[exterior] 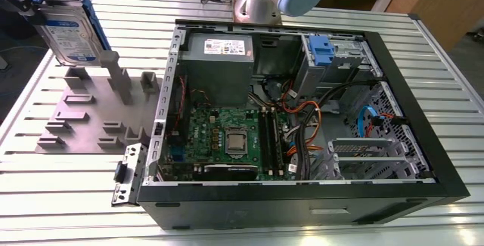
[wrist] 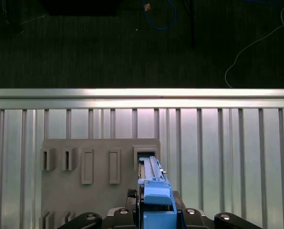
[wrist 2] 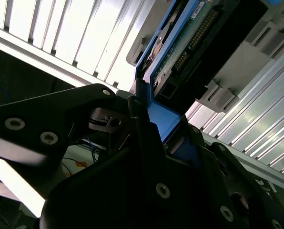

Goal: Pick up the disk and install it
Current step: 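Pick up the disk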

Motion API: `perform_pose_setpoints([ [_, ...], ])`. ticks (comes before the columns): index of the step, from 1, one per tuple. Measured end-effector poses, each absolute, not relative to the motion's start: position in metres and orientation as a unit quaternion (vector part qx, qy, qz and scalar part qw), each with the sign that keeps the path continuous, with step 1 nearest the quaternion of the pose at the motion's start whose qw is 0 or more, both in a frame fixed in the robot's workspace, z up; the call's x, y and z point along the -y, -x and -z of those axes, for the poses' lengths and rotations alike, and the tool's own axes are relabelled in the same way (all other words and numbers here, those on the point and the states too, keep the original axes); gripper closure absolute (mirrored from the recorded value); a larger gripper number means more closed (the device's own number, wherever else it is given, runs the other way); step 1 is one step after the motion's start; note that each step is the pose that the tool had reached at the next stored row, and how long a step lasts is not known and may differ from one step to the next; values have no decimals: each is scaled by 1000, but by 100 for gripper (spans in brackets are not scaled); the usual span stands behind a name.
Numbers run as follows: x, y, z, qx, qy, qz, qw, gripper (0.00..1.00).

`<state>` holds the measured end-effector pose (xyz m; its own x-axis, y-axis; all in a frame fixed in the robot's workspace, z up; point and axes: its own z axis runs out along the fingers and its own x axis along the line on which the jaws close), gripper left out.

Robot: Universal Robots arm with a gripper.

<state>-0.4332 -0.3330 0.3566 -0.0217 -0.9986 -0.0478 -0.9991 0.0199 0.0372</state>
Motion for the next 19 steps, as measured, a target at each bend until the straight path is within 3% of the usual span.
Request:
perform_pose_setpoints([
  [19, 333, 433, -362, -714, 699, -30, 4, 64],
])
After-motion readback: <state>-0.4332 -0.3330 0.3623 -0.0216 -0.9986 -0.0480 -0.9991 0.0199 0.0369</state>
